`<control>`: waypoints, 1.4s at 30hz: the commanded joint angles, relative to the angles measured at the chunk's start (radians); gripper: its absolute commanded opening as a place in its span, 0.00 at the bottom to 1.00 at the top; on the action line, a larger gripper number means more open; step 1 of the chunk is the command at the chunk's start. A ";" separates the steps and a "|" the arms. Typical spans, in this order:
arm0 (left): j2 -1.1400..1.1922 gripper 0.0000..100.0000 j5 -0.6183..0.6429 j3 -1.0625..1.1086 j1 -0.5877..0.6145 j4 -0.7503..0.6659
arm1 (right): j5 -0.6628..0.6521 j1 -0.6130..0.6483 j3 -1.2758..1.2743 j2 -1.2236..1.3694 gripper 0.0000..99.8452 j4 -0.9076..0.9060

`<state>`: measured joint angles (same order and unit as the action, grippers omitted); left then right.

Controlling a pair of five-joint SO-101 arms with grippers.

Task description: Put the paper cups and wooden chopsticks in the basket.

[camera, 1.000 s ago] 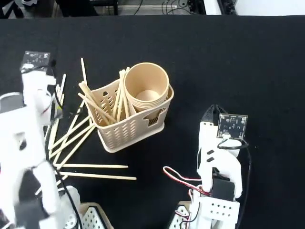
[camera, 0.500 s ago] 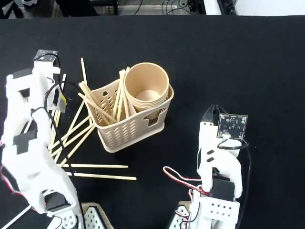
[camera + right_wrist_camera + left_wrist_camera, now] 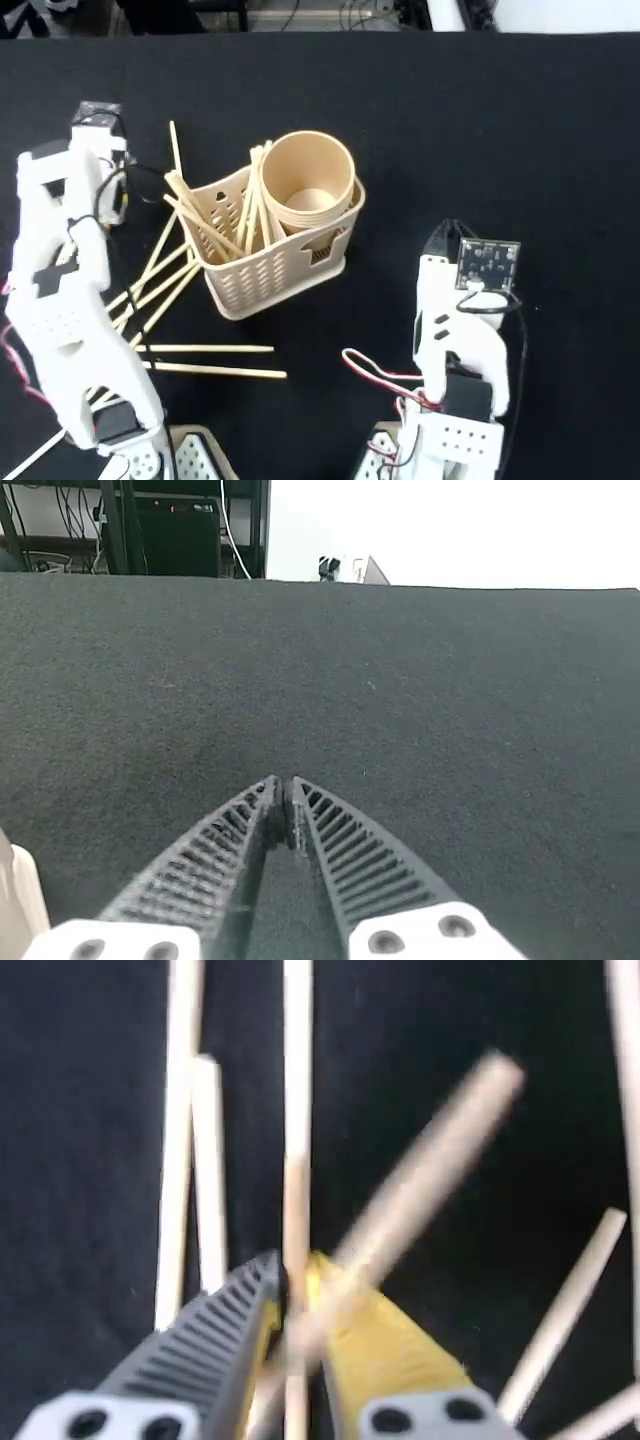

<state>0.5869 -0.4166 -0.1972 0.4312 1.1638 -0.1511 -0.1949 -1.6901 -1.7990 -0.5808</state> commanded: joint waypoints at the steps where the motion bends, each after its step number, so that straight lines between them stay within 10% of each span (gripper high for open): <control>1: -0.035 0.03 -0.006 -0.013 0.012 0.051 | -0.008 0.011 0.005 -0.045 0.01 0.003; 10: -0.493 0.03 -0.003 0.308 -0.016 0.052 | -0.008 0.011 0.005 -0.045 0.01 0.003; 27: -1.903 0.03 0.002 1.201 -0.024 -0.562 | -0.008 0.011 0.005 -0.045 0.01 0.003; 34: -2.380 0.03 0.003 1.305 -0.223 -0.598 | -0.008 0.011 0.005 -0.045 0.01 0.003; 42: -2.260 0.03 0.381 1.124 -0.321 -0.686 | -0.008 0.011 0.005 -0.045 0.01 0.002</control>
<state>-1.7622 -0.2539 1.0472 0.1289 0.5378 -0.1511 -0.1949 -1.6901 -1.7990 -0.5808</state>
